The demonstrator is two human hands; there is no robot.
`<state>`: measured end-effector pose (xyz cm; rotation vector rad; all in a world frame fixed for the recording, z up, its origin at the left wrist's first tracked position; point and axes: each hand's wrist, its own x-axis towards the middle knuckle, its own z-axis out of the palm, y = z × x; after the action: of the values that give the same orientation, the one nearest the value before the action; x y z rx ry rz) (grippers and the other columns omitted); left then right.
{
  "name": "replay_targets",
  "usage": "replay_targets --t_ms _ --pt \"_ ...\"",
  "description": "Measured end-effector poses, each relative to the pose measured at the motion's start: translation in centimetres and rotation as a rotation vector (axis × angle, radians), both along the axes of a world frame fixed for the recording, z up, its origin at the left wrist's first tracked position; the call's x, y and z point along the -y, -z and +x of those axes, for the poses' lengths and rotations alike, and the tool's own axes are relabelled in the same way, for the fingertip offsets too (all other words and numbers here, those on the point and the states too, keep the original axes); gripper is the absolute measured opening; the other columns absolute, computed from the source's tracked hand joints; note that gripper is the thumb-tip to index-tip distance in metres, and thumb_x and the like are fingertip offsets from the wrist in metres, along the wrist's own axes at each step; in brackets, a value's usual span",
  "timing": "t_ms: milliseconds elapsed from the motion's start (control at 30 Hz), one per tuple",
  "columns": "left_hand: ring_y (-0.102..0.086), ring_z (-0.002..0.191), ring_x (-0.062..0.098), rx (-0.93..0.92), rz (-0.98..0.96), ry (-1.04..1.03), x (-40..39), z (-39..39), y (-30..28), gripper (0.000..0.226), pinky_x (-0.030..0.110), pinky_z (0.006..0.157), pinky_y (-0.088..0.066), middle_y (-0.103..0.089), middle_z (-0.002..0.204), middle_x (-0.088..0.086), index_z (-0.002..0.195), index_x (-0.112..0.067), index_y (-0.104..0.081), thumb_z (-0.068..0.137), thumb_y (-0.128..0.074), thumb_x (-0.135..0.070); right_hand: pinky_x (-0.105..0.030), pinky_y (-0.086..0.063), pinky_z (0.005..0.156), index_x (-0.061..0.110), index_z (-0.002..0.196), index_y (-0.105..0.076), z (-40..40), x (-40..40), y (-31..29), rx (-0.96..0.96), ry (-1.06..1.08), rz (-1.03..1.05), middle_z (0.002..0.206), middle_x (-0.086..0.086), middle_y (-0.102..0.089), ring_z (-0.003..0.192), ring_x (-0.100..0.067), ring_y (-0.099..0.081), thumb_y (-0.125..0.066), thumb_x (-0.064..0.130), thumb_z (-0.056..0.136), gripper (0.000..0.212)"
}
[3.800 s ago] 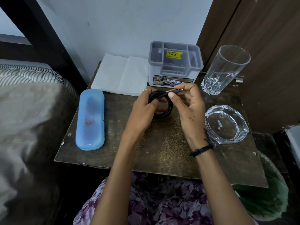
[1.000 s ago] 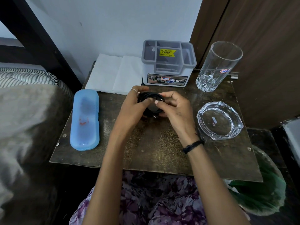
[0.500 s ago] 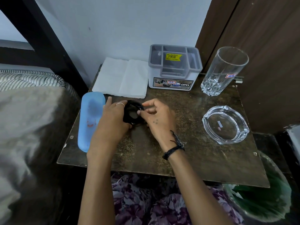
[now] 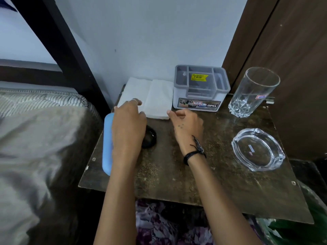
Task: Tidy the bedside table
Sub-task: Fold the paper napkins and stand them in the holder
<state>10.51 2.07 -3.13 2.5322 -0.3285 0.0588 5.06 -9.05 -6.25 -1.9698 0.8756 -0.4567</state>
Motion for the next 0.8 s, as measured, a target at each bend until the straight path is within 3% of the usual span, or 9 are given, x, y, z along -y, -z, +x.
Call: replay_targets --t_ms 100,167,267,433,567,667,733,800 --pt "-0.049 0.115 0.039 -0.042 0.206 -0.069 0.3 2.9 0.4 0.032 0.046 0.104 -0.034 -0.056 0.122 0.024 0.115 0.005 -0.052 0.092 -0.05 -0.018 -0.029 -0.034 0.064 0.008 0.08 -0.066 1.6 0.2 -0.1 -0.133 -0.014 -0.133 0.09 -0.013 -0.069 0.092 -0.03 -0.062 -0.052 0.047 0.089 0.043" --pt "-0.046 0.118 0.042 -0.107 0.267 -0.154 0.3 4.6 0.9 0.043 0.05 0.104 -0.033 -0.053 0.125 0.026 0.117 0.007 -0.051 0.093 -0.049 -0.028 -0.03 -0.032 0.062 0.008 0.073 -0.059 2.6 0.1 0.1 -0.167 -0.022 -0.211 0.088 -0.017 -0.067 0.089 -0.034 -0.062 -0.045 0.052 0.09 0.05" --pt "-0.042 0.121 0.041 -0.186 0.31 -0.223 0.7 5.8 1.9 0.049 0.049 0.101 -0.032 -0.042 0.134 0.023 0.126 0.005 -0.046 0.094 -0.047 -0.033 -0.033 -0.037 0.065 0.003 0.088 -0.061 3.7 -0.4 0.2 -0.203 -0.042 -0.279 0.098 -0.019 -0.065 0.095 -0.036 -0.061 -0.044 0.052 0.091 0.052" --pt "-0.042 0.117 0.041 -0.076 0.339 -0.238 1.3 6.1 2.8 0.044 0.048 0.096 -0.034 -0.042 0.129 0.026 0.121 0.01 -0.047 0.094 -0.05 -0.025 -0.036 -0.049 0.08 0.001 0.115 -0.051 4.9 -1.2 0.7 -0.26 -0.017 -0.325 0.117 -0.015 -0.059 0.106 -0.032 -0.06 -0.055 0.041 0.089 0.049" --pt "-0.052 0.104 0.047 0.003 0.187 -0.195 1.4 6.2 2.6 0.026 0.051 0.092 -0.039 -0.054 0.113 0.03 0.109 0.011 -0.049 0.089 -0.049 -0.005 -0.031 -0.04 0.065 0.004 0.093 -0.061 5.3 -1.2 1.3 -0.222 0.004 -0.226 0.104 -0.013 -0.064 0.095 -0.031 -0.062 -0.059 0.038 0.085 0.034" --pt "-0.055 0.093 0.047 0.091 0.007 -0.177 1.6 5.3 1.3 0.019 0.051 0.089 -0.043 -0.059 0.099 0.03 0.103 0.007 -0.049 0.086 -0.046 -0.002 -0.027 -0.03 0.054 0.016 0.062 -0.047 5.4 -1.0 1.3 -0.185 -0.021 -0.087 0.08 -0.007 -0.059 0.077 -0.029 -0.059 -0.06 0.038 0.08 0.031" --pt "-0.055 0.09 0.044 0.096 -0.128 -0.187 1.5 4.5 -0.1 0.017 0.047 0.077 -0.045 -0.058 0.097 0.025 0.101 0.002 -0.047 0.085 -0.046 -0.005 -0.032 -0.043 0.053 0.017 0.054 -0.043 5.5 -0.7 0.8 -0.062 -0.019 0.169 0.071 -0.006 -0.057 0.073 -0.028 -0.059 -0.065 0.036 0.074 0.035" --pt "-0.053 0.084 0.036 0.067 -0.248 -0.181 1.0 3.8 -1.4 0.011 0.041 0.068 -0.043 -0.054 0.091 0.016 0.095 -0.004 -0.042 0.085 -0.047 -0.006 -0.042 -0.058 0.069 0.019 0.059 -0.052 5.1 -0.5 -0.1 0.128 -0.023 0.554 0.077 -0.008 -0.063 0.078 -0.027 -0.064 -0.068 0.024 0.075 0.023"
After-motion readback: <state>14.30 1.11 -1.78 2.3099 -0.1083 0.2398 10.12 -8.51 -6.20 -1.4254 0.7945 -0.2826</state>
